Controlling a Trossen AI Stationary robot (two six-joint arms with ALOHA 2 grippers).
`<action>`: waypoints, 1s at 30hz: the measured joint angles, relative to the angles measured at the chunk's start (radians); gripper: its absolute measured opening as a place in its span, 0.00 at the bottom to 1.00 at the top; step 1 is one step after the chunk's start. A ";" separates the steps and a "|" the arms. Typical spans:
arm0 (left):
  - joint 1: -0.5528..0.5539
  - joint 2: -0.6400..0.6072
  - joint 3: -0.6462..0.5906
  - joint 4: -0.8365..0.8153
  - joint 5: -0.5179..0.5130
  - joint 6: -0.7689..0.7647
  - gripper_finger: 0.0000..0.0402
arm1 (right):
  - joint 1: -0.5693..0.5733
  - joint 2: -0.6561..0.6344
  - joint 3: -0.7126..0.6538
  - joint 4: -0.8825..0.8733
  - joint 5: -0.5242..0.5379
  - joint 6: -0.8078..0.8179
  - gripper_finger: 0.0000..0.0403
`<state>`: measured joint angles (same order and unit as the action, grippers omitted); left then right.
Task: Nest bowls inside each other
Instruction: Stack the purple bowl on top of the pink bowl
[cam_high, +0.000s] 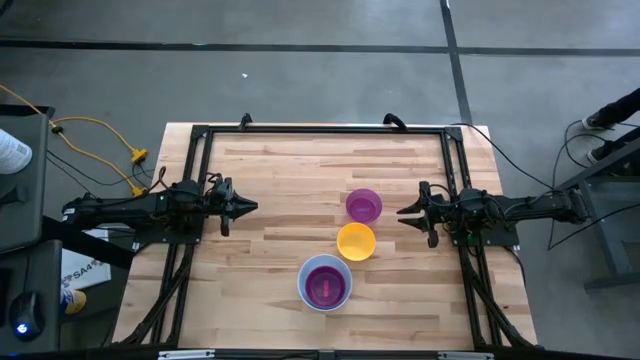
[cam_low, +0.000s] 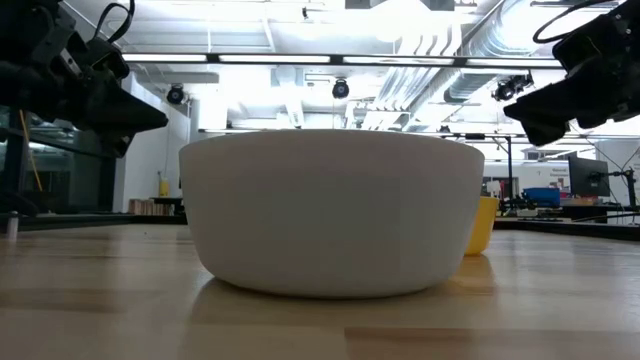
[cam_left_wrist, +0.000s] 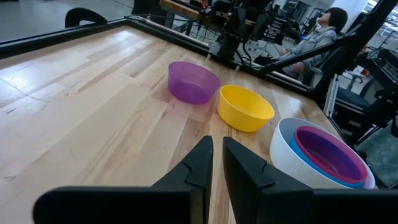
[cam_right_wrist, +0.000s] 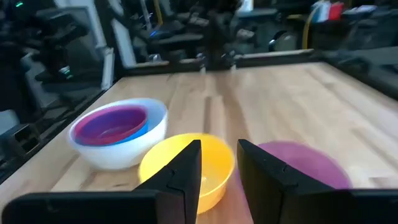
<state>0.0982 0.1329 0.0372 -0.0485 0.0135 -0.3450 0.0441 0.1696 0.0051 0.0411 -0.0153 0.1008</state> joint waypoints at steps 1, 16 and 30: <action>0.000 0.000 0.000 0.000 0.000 0.000 0.09 | 0.000 0.000 0.000 0.014 0.022 0.001 0.24; 0.000 0.000 0.000 0.000 0.000 0.000 0.09 | 0.000 0.002 0.001 0.221 0.095 0.132 0.24; 0.000 0.000 0.000 0.001 0.000 0.000 0.09 | -0.001 0.339 0.212 0.193 0.196 0.028 0.24</action>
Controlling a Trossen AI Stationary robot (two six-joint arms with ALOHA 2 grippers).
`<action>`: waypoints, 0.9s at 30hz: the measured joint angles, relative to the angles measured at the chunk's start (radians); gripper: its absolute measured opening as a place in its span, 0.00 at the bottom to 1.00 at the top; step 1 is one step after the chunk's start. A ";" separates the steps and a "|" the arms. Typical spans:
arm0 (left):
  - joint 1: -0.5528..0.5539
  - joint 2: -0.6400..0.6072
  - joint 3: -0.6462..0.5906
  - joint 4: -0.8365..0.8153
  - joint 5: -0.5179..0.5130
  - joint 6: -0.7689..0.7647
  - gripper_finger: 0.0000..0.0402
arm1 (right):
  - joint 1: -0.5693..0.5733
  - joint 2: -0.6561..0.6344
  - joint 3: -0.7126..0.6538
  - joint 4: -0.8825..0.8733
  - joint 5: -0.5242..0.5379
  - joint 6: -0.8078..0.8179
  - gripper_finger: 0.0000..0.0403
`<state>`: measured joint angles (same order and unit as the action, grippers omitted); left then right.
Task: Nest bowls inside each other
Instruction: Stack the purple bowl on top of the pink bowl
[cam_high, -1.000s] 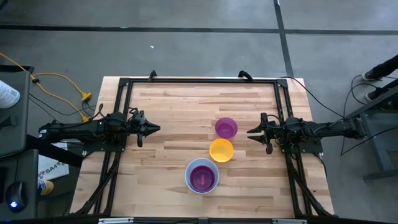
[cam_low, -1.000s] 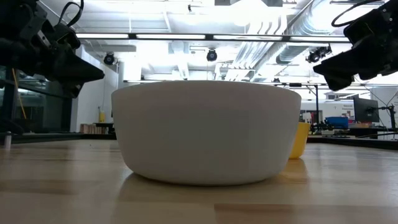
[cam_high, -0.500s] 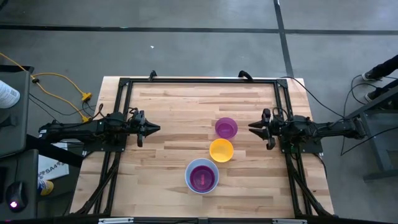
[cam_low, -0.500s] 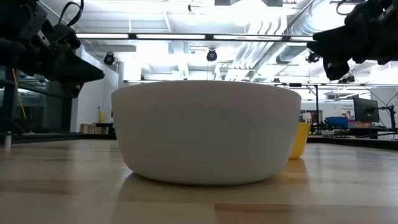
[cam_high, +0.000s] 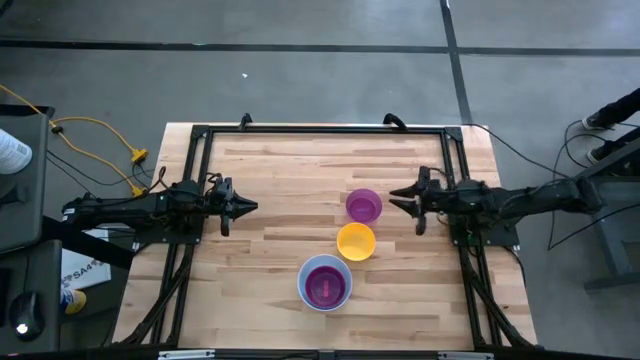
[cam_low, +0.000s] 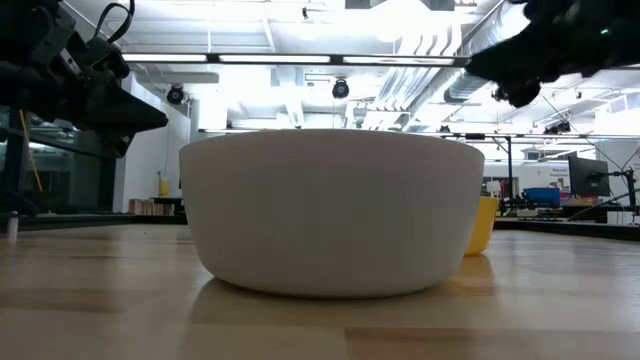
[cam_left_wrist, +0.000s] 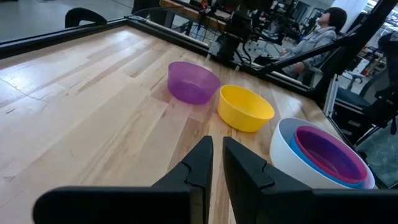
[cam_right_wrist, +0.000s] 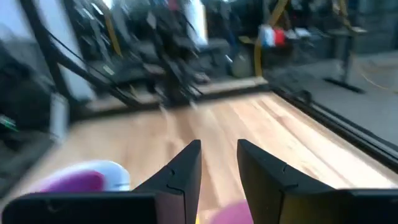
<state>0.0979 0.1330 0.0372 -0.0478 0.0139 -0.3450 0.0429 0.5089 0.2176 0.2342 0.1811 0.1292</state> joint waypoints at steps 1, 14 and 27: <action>0.000 0.000 0.000 0.000 0.000 0.000 0.09 | 0.000 0.040 0.020 -0.024 0.028 -0.010 0.24; 0.000 0.000 0.000 0.001 -0.002 0.000 0.09 | -0.088 0.465 0.238 -0.237 0.066 -0.081 0.24; 0.000 0.000 0.000 0.001 -0.005 0.000 0.09 | -0.177 0.680 0.478 -0.496 -0.027 -0.131 0.24</action>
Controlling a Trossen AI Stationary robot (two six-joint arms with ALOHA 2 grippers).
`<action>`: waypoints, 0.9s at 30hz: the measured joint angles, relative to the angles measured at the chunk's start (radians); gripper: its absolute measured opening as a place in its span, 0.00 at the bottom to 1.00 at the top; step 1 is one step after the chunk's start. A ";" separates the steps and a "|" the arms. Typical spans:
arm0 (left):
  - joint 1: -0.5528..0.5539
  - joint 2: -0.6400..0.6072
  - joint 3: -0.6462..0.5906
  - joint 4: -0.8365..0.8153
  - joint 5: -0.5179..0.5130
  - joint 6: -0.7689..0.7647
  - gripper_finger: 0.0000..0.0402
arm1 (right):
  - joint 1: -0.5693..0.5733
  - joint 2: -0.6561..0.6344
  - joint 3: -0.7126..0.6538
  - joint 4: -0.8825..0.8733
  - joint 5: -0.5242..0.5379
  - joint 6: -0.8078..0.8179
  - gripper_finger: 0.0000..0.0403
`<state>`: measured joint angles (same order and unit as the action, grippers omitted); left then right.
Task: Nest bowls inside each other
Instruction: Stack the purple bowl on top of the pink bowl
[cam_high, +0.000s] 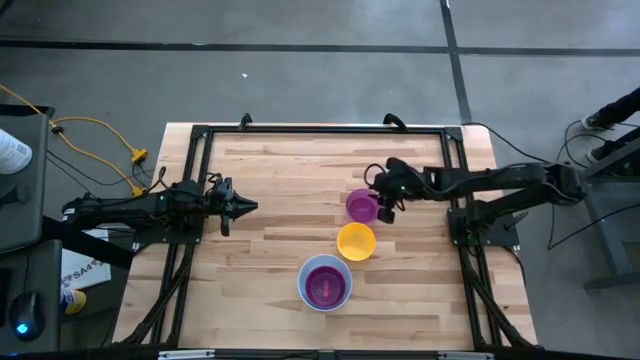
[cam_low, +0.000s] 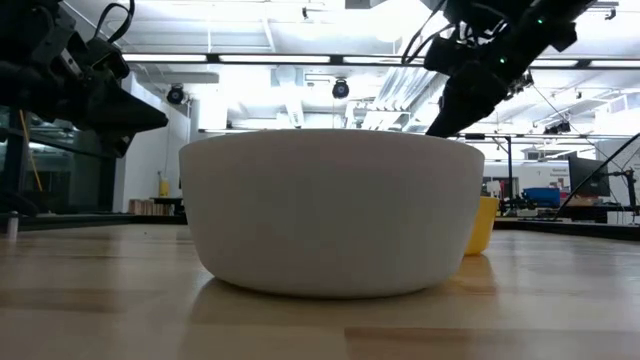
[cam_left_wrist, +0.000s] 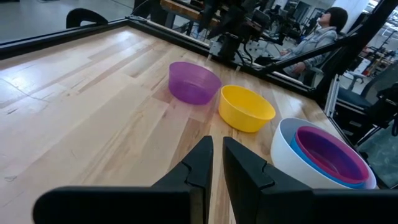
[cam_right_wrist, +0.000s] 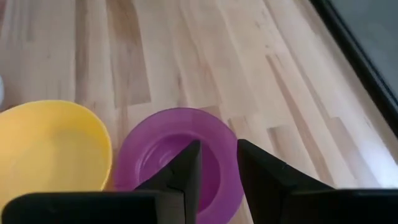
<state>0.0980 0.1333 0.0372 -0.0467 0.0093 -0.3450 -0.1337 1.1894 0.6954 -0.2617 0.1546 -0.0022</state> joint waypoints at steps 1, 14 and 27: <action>0.000 0.000 0.000 0.000 0.000 0.000 0.09 | 0.000 0.009 0.010 -0.012 -0.005 -0.003 0.24; 0.000 0.000 0.000 0.000 -0.001 0.000 0.09 | 0.000 0.114 0.162 -0.284 -0.051 -0.033 0.24; 0.000 0.000 0.000 0.000 -0.001 0.000 0.09 | -0.059 0.298 0.282 -0.319 -0.049 0.108 0.24</action>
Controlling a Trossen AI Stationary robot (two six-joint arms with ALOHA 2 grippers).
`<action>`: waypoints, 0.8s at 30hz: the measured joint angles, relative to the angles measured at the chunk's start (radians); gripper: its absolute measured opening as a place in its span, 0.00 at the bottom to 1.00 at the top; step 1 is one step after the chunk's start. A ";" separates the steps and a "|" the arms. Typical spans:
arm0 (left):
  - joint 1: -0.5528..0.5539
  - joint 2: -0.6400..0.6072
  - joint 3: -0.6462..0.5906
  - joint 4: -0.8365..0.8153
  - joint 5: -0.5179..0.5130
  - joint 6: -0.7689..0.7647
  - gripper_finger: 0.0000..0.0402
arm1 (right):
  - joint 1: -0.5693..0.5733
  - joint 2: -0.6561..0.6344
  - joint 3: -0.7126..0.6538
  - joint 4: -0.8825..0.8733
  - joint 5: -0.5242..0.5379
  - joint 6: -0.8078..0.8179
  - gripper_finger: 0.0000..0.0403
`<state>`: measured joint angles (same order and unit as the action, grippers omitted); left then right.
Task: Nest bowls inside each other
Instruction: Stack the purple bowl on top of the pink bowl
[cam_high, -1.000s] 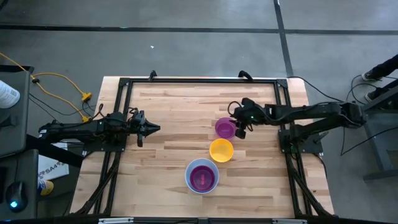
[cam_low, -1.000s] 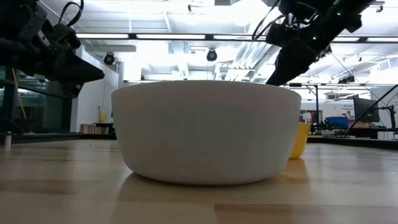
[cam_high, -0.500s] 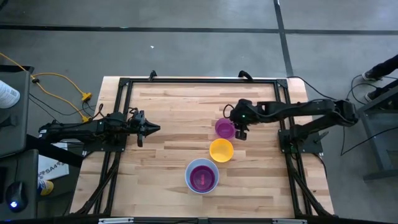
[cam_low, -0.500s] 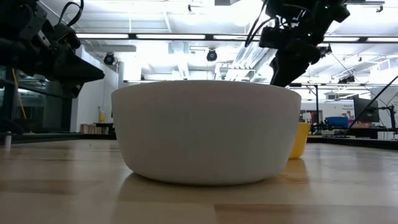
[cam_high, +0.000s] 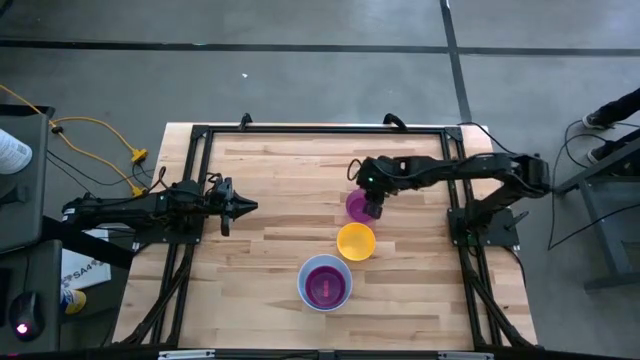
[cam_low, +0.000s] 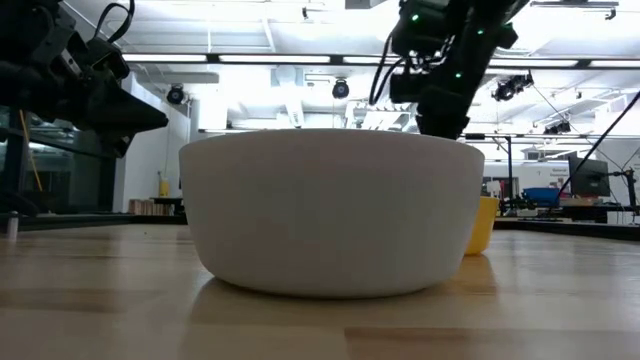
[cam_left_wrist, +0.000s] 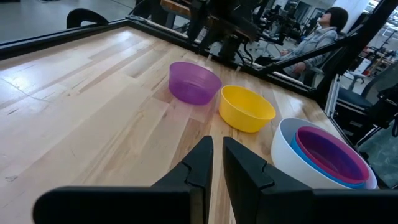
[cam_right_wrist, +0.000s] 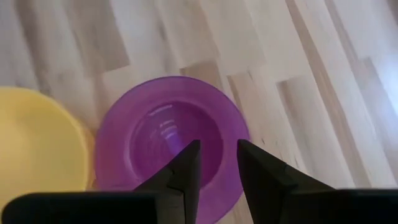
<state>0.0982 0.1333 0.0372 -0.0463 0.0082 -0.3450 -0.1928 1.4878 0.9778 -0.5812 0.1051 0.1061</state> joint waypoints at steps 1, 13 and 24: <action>0.000 0.000 0.000 0.000 0.000 0.000 0.09 | -0.006 0.017 0.016 -0.018 0.000 0.013 0.24; 0.000 0.000 0.000 0.000 0.000 0.000 0.09 | -0.077 0.150 0.189 -0.295 -0.004 0.243 0.24; 0.000 0.000 0.000 0.000 -0.001 0.000 0.09 | -0.087 0.207 0.190 -0.332 -0.063 0.313 0.24</action>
<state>0.0980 0.1333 0.0372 -0.0463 0.0076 -0.3450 -0.2793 1.6943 1.1675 -0.9128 0.0419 0.4188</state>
